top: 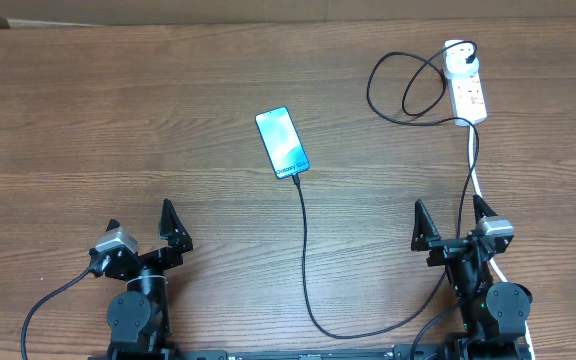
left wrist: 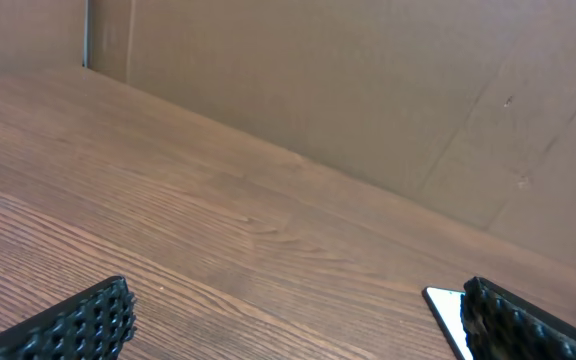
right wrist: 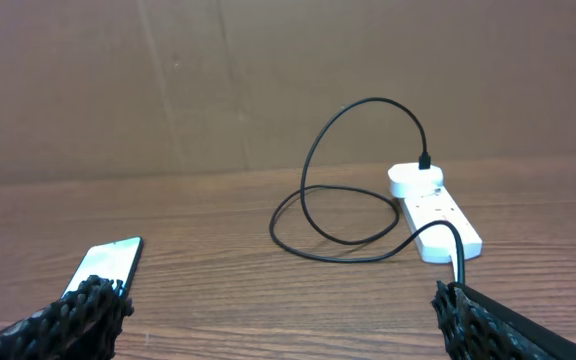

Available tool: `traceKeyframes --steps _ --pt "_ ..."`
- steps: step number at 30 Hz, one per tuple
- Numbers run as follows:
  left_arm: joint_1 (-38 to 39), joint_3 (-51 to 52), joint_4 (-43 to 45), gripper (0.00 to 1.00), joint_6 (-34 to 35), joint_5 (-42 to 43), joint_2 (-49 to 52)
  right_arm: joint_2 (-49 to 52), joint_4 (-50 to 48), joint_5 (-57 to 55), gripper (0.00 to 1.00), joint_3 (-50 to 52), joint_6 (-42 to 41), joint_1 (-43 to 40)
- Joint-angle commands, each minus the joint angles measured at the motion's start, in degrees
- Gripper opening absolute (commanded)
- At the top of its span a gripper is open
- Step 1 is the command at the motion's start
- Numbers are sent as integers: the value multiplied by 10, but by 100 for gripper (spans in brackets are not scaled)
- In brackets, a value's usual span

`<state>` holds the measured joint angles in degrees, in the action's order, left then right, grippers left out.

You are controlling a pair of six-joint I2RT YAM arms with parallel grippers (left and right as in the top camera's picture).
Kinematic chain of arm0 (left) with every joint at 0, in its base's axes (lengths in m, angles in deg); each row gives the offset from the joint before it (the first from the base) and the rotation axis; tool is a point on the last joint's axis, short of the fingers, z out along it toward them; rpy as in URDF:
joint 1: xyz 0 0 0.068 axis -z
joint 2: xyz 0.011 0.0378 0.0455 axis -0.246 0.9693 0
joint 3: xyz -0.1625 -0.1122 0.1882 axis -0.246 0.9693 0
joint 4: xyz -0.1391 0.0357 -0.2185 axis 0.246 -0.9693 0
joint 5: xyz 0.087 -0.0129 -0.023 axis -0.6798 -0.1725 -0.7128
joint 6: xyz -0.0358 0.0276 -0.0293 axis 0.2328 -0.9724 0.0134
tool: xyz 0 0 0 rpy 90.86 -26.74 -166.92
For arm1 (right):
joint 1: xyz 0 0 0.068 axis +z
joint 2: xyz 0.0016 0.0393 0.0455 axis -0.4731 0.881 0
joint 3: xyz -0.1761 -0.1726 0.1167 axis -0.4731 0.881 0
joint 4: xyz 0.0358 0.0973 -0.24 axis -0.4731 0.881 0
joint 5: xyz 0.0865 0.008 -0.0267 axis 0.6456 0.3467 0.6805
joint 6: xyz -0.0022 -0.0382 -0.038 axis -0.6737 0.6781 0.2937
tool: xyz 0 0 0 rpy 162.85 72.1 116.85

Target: Plug charger to phone and switch on socket

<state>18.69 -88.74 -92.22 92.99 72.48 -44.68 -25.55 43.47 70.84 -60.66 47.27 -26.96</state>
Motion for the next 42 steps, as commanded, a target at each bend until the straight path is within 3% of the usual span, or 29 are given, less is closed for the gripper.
traceKeyframes --steps 1,42 --pt "-3 2 1 100 -11 5 -6 -5 1 -16 100 6 -22 4" --pt "-3 2 1 100 -11 5 -6 -5 1 -40 100 6 -34 3"
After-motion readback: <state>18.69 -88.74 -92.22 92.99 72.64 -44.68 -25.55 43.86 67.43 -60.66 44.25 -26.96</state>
